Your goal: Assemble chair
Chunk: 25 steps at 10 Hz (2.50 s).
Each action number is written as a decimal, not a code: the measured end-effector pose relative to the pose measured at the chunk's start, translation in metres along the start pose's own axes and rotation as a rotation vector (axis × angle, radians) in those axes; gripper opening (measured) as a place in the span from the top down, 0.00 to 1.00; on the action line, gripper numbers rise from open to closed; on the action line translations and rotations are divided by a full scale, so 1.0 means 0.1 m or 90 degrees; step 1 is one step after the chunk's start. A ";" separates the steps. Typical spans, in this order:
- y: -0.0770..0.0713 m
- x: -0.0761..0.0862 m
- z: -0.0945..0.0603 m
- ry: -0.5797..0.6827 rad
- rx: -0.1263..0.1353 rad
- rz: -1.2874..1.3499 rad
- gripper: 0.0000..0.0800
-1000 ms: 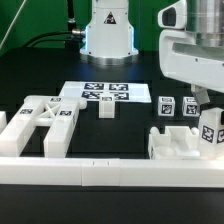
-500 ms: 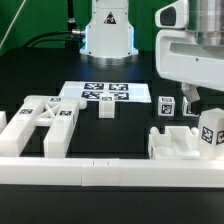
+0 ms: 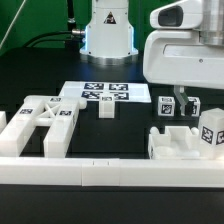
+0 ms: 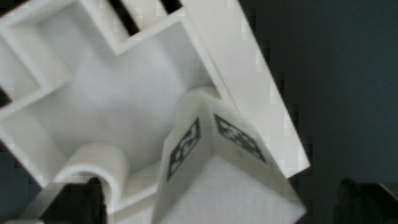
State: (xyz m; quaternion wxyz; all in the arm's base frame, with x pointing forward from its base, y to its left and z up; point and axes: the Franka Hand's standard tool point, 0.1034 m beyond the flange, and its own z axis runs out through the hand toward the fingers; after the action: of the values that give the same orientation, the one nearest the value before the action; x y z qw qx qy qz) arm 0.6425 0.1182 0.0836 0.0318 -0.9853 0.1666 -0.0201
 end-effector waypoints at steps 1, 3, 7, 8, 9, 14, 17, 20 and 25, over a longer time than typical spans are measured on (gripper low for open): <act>0.00 0.01 -0.01 -0.001 -0.006 -0.075 0.19; -0.01 0.00 -0.02 -0.008 -0.019 -0.182 0.19; 0.01 -0.01 0.06 -0.008 -0.026 -0.418 0.19; 0.02 -0.01 0.07 -0.010 -0.025 -0.435 0.19; 0.02 -0.01 0.08 -0.011 -0.025 -0.430 0.23; 0.02 -0.02 0.08 -0.010 -0.025 -0.406 0.64; 0.00 0.01 0.08 0.007 -0.006 -0.220 0.64; 0.00 0.00 0.08 0.021 0.019 0.052 0.64; -0.04 -0.01 0.08 0.027 0.013 0.337 0.64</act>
Offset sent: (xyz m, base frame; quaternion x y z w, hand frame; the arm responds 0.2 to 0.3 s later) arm 0.0026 -0.0019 -0.0027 -0.0432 -0.0066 -0.2567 0.9655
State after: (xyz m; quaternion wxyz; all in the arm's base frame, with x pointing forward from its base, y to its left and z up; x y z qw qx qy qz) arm 0.6434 0.1229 0.0756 0.0422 -0.9064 0.4189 -0.0334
